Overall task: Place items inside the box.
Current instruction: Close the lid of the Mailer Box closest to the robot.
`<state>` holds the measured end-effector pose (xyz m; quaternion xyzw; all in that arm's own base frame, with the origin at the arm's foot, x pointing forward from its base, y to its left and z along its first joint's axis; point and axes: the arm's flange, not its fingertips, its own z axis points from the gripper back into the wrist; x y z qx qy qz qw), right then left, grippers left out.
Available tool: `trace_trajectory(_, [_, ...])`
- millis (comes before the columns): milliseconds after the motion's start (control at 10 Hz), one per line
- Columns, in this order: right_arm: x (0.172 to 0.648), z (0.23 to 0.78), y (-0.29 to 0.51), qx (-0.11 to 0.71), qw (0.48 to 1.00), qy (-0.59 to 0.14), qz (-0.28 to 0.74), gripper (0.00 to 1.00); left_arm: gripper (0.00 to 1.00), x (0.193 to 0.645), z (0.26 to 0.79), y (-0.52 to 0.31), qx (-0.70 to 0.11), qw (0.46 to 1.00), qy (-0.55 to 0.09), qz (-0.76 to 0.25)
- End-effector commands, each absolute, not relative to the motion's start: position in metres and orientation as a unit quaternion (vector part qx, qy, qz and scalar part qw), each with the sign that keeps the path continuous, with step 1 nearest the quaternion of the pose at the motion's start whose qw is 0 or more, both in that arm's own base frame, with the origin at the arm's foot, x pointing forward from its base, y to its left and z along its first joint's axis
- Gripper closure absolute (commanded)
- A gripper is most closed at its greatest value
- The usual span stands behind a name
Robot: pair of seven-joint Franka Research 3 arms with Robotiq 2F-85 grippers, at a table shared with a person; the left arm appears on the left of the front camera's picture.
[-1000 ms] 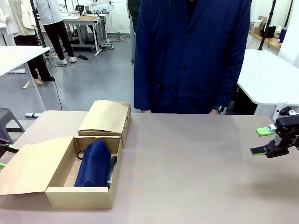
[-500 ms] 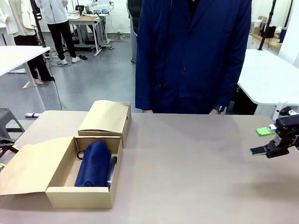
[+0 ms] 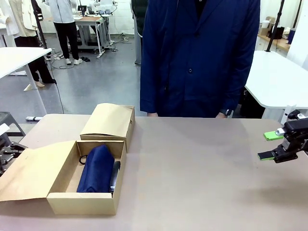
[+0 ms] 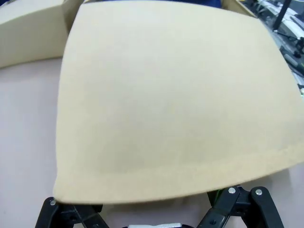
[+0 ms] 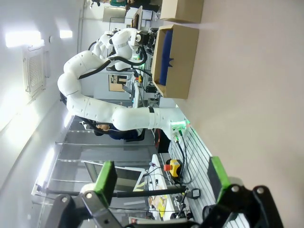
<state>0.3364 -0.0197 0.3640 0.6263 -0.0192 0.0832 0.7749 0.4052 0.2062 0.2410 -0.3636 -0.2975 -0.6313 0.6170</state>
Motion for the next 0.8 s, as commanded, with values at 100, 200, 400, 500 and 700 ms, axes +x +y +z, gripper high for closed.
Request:
trace_trajectory(100, [0.336, 0.366, -0.02, 0.629, 0.773, -0.018, 0.081, 0.0, 0.0, 0.402, 0.25, 0.194, -0.41, 0.547, -0.317, -0.658])
trace_trajectory(200, [0.336, 0.366, -0.02, 0.629, 0.773, -0.018, 0.081, 0.0, 0.0, 0.401, 0.256, 0.192, -0.43, 0.521, -0.326, -0.661])
trace_trajectory(400, [0.336, 0.366, -0.02, 0.629, 0.773, -0.018, 0.081, 0.0, 0.0, 0.389, 0.272, 0.188, -0.459, 0.484, -0.349, -0.658])
trace_trajectory(500, [0.336, 0.366, -0.02, 0.629, 0.773, -0.018, 0.081, 0.0, 0.0, 0.377, 0.288, 0.187, -0.464, 0.487, -0.37, -0.64])
trace_trajectory(700, [0.336, 0.366, -0.02, 0.629, 0.773, -0.018, 0.081, 0.0, 0.0, 0.347, 0.326, 0.17, -0.479, 0.476, -0.396, -0.622])
